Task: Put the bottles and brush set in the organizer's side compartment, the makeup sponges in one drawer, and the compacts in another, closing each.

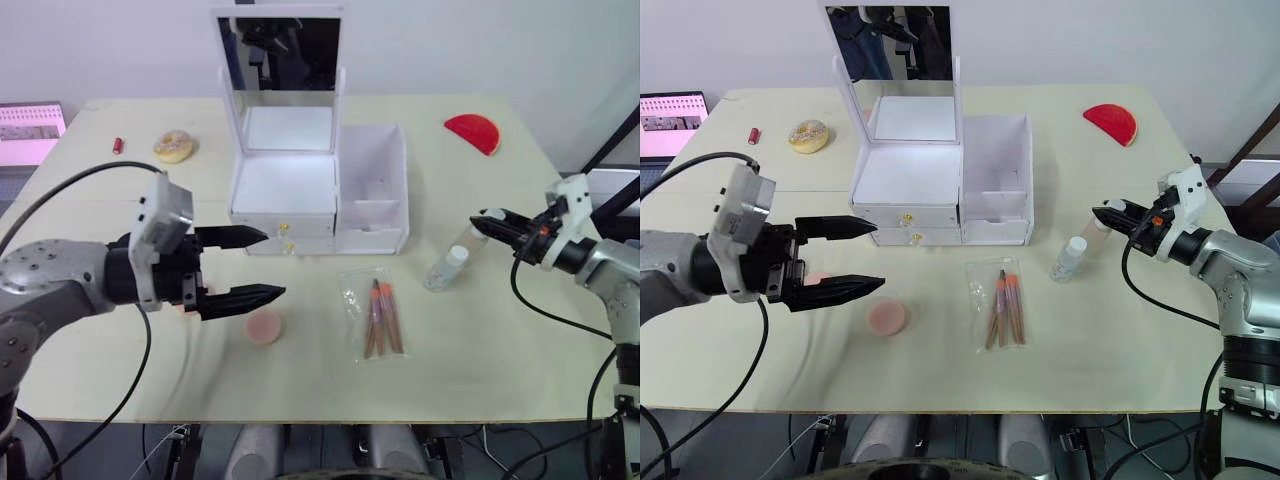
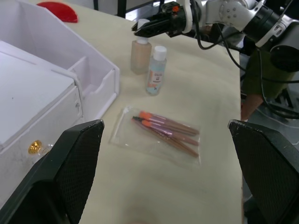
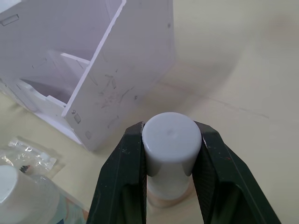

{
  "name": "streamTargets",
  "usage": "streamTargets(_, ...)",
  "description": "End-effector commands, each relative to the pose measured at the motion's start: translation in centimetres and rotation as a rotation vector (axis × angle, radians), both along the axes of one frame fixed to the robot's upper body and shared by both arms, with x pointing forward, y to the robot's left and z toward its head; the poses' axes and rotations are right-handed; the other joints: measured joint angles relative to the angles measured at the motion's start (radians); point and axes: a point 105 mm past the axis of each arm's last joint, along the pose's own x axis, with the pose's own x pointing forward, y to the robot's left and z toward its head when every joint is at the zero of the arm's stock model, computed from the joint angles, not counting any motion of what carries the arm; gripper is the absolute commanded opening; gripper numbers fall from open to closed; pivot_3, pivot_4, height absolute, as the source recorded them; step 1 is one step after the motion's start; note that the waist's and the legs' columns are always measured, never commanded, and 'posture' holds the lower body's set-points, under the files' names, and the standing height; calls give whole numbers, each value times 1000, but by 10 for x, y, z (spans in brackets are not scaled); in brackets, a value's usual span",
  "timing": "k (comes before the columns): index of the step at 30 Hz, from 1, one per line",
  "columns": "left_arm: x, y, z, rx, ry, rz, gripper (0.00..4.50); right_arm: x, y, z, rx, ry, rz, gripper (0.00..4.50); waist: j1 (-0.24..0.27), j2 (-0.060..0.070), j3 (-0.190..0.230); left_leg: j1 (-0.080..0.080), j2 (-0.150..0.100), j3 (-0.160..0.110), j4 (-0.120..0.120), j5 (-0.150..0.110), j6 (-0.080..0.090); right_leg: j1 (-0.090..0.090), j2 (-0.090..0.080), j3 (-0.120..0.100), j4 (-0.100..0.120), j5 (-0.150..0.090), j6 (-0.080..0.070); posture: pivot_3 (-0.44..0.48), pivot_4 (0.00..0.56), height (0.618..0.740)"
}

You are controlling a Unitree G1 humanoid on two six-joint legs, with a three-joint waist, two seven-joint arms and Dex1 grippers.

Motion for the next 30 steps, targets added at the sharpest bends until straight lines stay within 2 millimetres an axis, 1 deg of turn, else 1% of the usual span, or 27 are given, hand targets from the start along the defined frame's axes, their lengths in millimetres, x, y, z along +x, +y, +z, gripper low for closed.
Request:
streamTargets(1,0,2,13,-6,-54,1,4500,-6,14,52,-63,-138,80,790,-2,1,1,0,0,0,0,0,0,0,0,0,0,0,0,0,150,739)
streamTargets(4,1,1,16,-12,-66,-1,4500,-7,26,73,-72,-158,118,790,-3,0,2,0,0,0,-1,0,0,-1,1,0,0,0,0,0,150,739)
streamTargets(7,2,0,17,-20,-69,1,4500,-9,36,99,-47,-192,150,790,-1,0,2,0,0,0,-1,0,0,-1,1,0,0,0,1,0,150,739)
streamTargets(8,2,0,16,-22,-68,2,4500,-12,43,108,-32,-209,179,790,-1,0,2,0,0,0,-1,0,0,-1,1,0,-1,0,0,0,150,739)
streamTargets(11,2,1,16,-24,-66,9,4500,-15,59,123,-13,-237,237,790,0,-1,3,-1,0,0,-2,0,0,-1,1,0,-3,0,0,0,150,739)
streamTargets(13,2,1,15,-23,-65,13,4500,-12,74,126,0,-239,266,790,0,-1,3,-2,0,0,-2,0,0,-1,1,0,-4,0,0,0,150,739)
streamTargets(15,3,0,14,-23,-65,15,4500,-9,85,127,9,-234,281,790,-1,-1,3,-2,0,0,-2,0,0,0,1,0,-5,1,0,0,150,739)
streamTargets(17,3,0,15,-24,-66,17,4500,-2,98,120,3,-218,294,790,-2,-1,3,-2,0,0,-2,0,0,0,1,0,-6,1,0,0,150,739)
streamTargets(20,3,0,15,-26,-71,19,4500,8,110,111,3,-190,289,790,-2,-1,3,-2,0,0,-2,0,0,0,1,0,-6,1,0,0,150,739)
streamTargets(25,3,-1,16,-25,-78,25,4500,18,120,94,-22,-150,294,790,1,-1,3,-2,0,0,-2,0,0,0,1,0,-6,1,1,0,150,739)
streamTargets(27,2,-1,16,-24,-79,28,4500,19,121,89,-35,-139,294,790,-1,-1,3,-2,0,0,-2,0,0,0,1,1,-6,1,1,0,150,739)
streamTargets(30,2,0,16,-22,-77,35,4500,21,126,76,-67,-108,306,790,-2,-1,4,-2,0,0,-2,0,0,0,1,1,-6,1,2,0,150,739)
